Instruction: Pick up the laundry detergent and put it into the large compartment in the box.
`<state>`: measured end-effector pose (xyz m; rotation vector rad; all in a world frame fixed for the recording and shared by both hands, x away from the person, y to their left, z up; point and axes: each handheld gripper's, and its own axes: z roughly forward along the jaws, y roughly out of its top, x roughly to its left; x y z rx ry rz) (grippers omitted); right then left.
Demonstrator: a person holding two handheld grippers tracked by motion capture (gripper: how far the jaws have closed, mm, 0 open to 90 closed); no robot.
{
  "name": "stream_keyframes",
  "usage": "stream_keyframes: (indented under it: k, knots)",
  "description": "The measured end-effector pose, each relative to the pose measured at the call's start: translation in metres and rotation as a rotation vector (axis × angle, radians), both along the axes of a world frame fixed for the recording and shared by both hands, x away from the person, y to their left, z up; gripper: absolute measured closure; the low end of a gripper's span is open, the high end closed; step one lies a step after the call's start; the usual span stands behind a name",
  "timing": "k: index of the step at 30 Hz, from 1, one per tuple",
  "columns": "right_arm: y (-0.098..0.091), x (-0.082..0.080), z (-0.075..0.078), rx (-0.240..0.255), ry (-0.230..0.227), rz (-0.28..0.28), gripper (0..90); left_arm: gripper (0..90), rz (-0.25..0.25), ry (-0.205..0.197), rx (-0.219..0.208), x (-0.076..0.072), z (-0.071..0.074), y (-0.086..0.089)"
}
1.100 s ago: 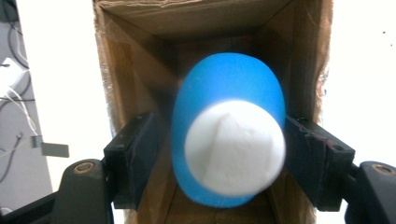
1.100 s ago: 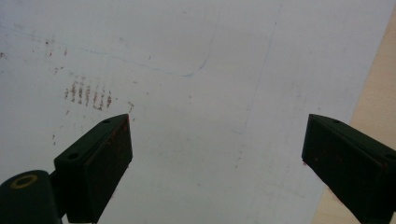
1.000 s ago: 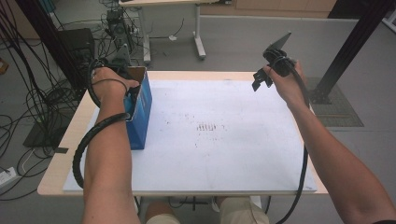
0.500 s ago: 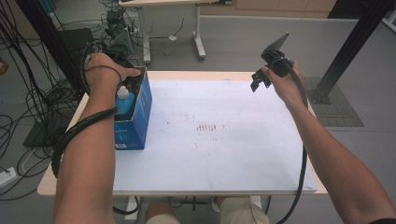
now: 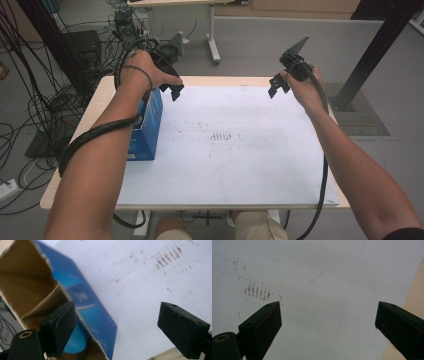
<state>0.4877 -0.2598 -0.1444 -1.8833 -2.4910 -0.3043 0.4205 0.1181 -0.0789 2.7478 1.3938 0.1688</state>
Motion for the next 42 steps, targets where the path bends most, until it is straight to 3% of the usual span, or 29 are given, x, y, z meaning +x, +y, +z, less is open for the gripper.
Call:
stream_keyframes:
  k: [9, 13, 17, 25, 30, 42]
  knots:
    - [-0.001, 0.006, -0.004, 0.008, 0.017, -0.002, 6.9, 14.6, -0.246, 0.001, -0.005, -0.001, 0.005, -0.035]
    - [-0.002, 0.011, -0.008, 0.021, 0.034, -0.014, 6.9, 14.4, -0.364, -0.015, 0.022, -0.004, 0.006, -0.050]
    - [-0.003, 0.015, -0.012, 0.021, 0.049, -0.029, 6.9, 14.5, -0.475, -0.058, 0.008, -0.012, 0.007, -0.059]
    - [0.000, 0.018, -0.014, 0.020, 0.055, -0.030, 6.9, 13.5, -0.560, -0.080, 0.005, -0.014, 0.008, -0.074]
    - [-0.002, 0.017, -0.013, 0.024, 0.053, -0.034, 7.0, 12.7, -0.600, -0.086, 0.043, -0.016, 0.007, -0.084]
    - [-0.005, 0.017, -0.013, 0.024, 0.050, -0.037, 6.9, 12.3, -0.604, -0.078, 0.034, -0.013, 0.005, -0.086]
